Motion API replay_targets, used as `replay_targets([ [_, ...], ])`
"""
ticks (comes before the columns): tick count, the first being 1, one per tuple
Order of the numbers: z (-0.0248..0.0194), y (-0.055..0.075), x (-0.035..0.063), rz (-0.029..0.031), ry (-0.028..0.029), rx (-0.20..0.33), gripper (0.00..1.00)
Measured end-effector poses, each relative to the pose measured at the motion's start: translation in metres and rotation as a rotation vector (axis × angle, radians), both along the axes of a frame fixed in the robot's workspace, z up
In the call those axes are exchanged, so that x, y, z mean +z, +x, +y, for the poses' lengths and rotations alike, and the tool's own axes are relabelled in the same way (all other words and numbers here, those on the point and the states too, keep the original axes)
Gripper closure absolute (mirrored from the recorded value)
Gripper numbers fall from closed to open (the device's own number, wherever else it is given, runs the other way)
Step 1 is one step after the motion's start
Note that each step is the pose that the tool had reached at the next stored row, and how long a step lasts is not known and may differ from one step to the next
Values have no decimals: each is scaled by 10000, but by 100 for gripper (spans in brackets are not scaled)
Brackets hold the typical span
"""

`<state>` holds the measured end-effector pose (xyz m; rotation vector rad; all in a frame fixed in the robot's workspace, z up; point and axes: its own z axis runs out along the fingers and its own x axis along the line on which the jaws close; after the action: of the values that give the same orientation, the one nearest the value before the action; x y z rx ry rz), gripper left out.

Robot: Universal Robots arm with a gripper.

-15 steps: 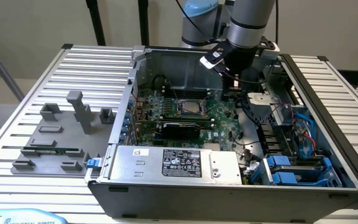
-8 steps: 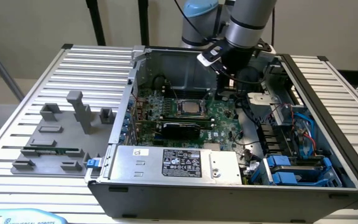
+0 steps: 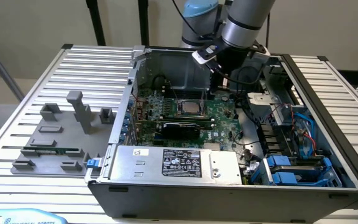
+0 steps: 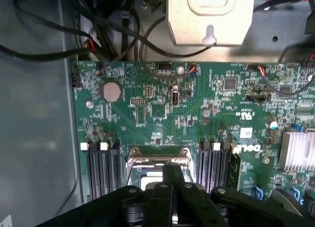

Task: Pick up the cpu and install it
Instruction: 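Close the cpu cover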

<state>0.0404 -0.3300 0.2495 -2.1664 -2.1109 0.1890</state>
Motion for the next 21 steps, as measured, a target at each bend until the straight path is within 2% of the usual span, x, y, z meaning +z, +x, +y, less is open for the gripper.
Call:
replay_targets([
  [8, 0, -145, -7, 577, 1, 24, 89],
  [12, 0, -229, -14, 830, 0, 35, 89],
  [14, 0, -280, -19, 940, 0, 38, 89],
  [17, 0, -358, -30, 1072, 1, 44, 89],
  [19, 0, -418, -39, 1136, 2, 46, 89],
  [21, 0, -461, -56, 1161, 0, 48, 89],
])
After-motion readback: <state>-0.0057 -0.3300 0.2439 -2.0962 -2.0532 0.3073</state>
